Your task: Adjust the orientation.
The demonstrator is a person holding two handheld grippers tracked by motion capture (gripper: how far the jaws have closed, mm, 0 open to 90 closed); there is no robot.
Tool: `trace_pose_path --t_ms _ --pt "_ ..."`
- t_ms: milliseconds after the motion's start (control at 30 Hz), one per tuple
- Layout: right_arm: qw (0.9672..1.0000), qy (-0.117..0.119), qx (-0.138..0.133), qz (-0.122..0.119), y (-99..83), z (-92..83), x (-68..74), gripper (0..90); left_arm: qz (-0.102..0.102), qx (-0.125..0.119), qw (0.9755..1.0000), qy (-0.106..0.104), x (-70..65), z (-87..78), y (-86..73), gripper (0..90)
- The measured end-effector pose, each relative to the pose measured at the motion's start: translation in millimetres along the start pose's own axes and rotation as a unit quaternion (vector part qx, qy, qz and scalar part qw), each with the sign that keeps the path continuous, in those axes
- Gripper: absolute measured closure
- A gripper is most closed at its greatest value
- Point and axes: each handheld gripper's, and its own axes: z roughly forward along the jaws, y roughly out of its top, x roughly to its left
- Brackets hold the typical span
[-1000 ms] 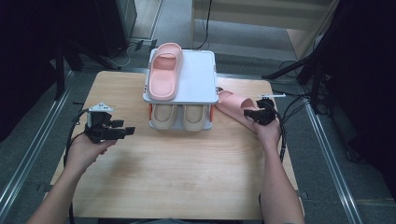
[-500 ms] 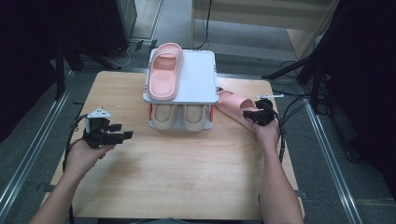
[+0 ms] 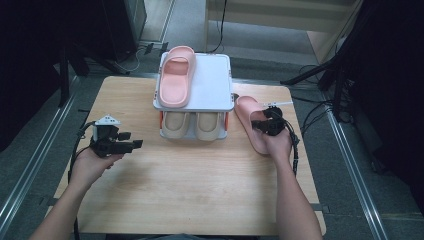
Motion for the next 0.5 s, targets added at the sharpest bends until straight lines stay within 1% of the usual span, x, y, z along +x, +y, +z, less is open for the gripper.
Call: trace_pose_path --t_ms 100,133,167,233,333,400,433,500 --pt "0.9998 0.006 -0.001 0.017 0.4 2.1 2.6 88.8 0.001 0.000 1.0000 0.000 0.0 1.1 0.4 38.0" --pt "0.9996 0.007 0.000 0.026 0.7 2.6 3.9 88.8 0.002 0.000 1.0000 0.000 0.0 1.3 0.5 38.0" --pt "0.9995 0.010 -0.002 0.029 1.1 3.6 5.2 88.8 0.002 0.000 1.0000 0.000 0.0 1.5 0.6 38.0" --pt "0.9995 0.011 -0.004 0.028 1.5 5.7 8.3 88.7 0.001 0.000 1.0000 -0.001 0.5 2.0 0.9 38.0" --pt "0.9993 0.026 -0.011 0.026 3.1 7.2 10.2 86.4 -0.008 -0.010 0.9999 -0.006 2.1 1.7 2.2 38.1" --pt "0.9993 0.022 -0.018 0.024 5.1 3.8 10.8 85.7 -0.011 -0.012 0.9998 -0.011 3.0 2.0 2.7 38.1" --pt "0.9993 0.020 -0.023 0.020 6.0 1.4 10.3 85.4 -0.009 -0.009 0.9998 -0.012 2.8 2.4 2.7 38.1" --pt "0.9991 0.016 -0.034 0.020 7.2 -5.4 9.3 84.9 -0.004 -0.004 0.9999 -0.009 2.5 3.0 2.4 38.1"
